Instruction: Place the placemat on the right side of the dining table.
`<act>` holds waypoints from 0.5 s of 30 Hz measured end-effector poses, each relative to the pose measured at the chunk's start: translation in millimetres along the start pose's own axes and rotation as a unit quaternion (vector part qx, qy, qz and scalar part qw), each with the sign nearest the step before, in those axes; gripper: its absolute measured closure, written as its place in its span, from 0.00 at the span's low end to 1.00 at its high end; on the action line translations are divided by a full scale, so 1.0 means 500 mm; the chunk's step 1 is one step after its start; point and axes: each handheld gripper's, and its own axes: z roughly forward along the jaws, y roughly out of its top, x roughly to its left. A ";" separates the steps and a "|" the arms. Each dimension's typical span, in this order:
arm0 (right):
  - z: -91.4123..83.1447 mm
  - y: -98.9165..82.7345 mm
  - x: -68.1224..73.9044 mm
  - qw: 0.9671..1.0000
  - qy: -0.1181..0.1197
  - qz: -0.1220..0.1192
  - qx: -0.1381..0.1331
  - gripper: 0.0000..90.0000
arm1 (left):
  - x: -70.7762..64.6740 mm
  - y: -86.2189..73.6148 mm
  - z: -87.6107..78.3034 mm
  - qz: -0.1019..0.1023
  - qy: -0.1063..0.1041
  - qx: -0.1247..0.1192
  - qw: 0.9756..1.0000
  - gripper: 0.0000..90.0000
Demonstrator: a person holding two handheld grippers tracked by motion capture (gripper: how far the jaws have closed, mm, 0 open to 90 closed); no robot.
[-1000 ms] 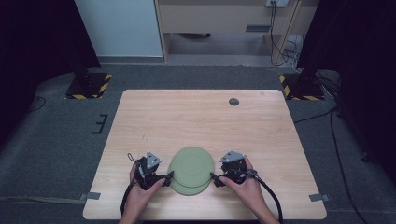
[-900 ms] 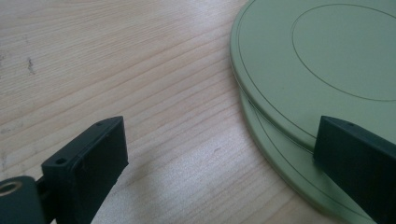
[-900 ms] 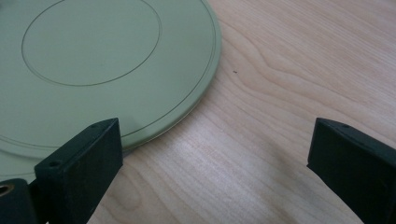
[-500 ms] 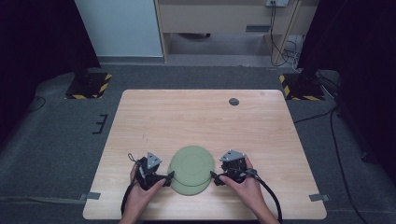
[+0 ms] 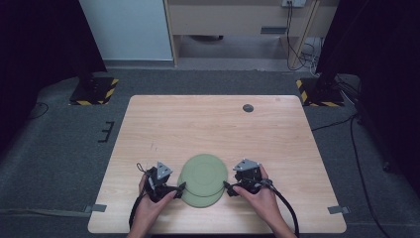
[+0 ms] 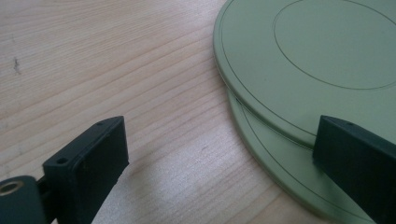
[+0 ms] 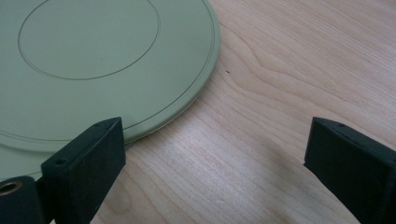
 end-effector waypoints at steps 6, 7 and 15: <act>-0.004 0.006 -0.004 1.000 0.007 0.012 -0.007 0.08 | 0.001 -0.001 0.000 -0.002 -0.003 -0.002 1.000 0.03; -0.007 0.010 -0.005 1.000 0.013 0.016 -0.007 0.08 | 0.000 -0.002 -0.001 -0.003 -0.004 -0.002 1.000 0.03; -0.022 0.073 -0.016 0.998 0.049 -0.017 0.032 0.09 | -0.012 -0.007 -0.007 0.008 -0.012 0.000 1.000 0.03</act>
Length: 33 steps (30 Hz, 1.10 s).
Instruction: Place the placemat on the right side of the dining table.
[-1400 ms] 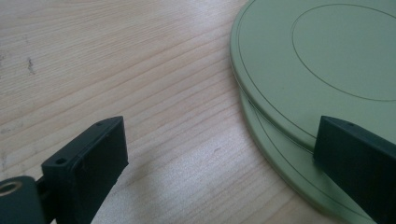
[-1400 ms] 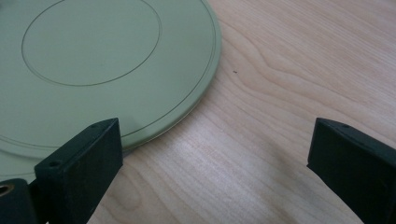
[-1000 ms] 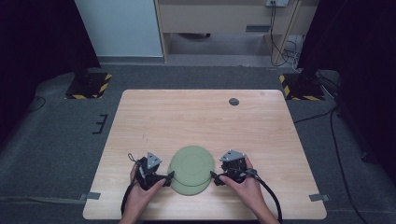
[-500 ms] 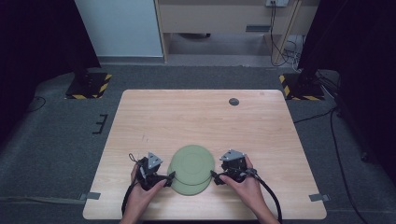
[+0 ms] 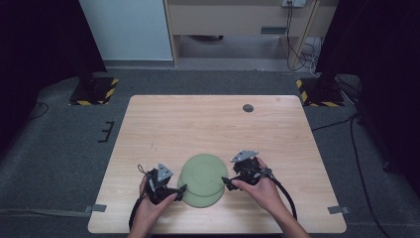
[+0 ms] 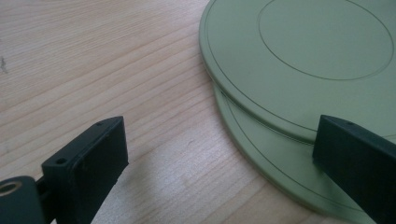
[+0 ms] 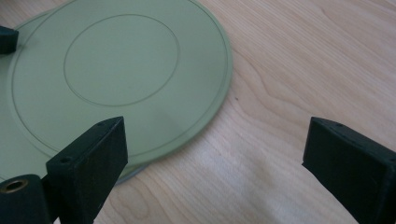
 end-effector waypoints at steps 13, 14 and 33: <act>0.054 0.070 -0.028 0.998 0.050 0.009 0.044 0.12 | -0.001 0.002 0.006 -0.006 -0.003 0.000 1.000 0.01; 0.057 0.071 -0.028 0.998 0.052 0.011 0.045 0.12 | 0.000 0.002 0.007 -0.008 -0.005 0.000 1.000 0.01; 0.109 0.084 -0.043 0.992 0.097 0.054 0.058 0.17 | 0.004 0.007 0.018 -0.018 -0.016 -0.001 1.000 0.00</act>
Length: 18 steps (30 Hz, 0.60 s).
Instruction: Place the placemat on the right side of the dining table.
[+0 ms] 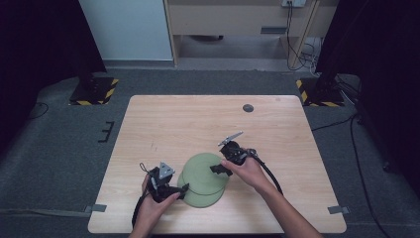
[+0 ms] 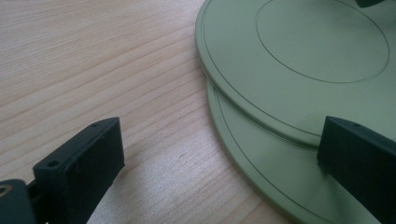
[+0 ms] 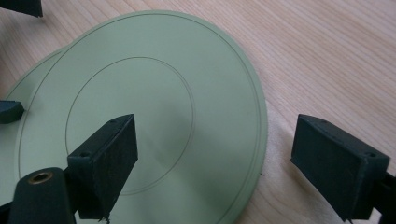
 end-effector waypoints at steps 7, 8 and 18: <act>0.010 -0.001 -0.001 1.000 0.016 0.006 0.006 0.19 | 0.001 0.002 0.003 0.000 -0.001 -0.002 1.000 0.00; 0.011 -0.001 -0.001 1.000 0.018 0.005 0.007 0.19 | 0.001 0.002 0.003 0.000 0.000 -0.001 1.000 0.00; 0.015 -0.003 0.000 1.000 0.016 0.001 0.011 0.20 | 0.000 0.003 0.004 0.002 0.001 -0.003 1.000 0.00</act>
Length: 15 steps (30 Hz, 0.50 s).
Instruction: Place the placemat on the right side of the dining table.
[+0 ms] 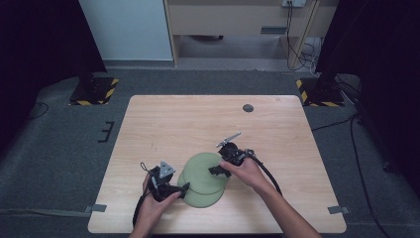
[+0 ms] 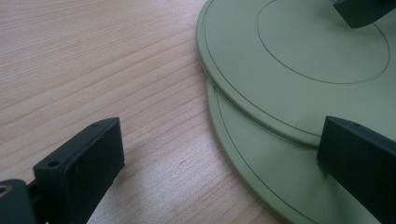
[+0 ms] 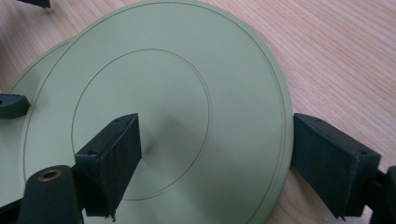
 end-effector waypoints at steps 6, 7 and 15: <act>-0.020 0.000 0.010 1.000 -0.010 -0.005 -0.005 0.21 | 0.000 0.000 0.000 0.001 0.000 0.000 1.000 0.00; -0.024 0.000 0.013 1.000 -0.014 -0.011 -0.008 0.21 | 0.000 0.000 0.000 0.001 0.000 0.000 1.000 0.00; -0.056 0.005 0.021 0.999 -0.005 -0.001 -0.043 0.28 | 0.000 0.000 0.001 0.000 0.001 0.000 1.000 0.00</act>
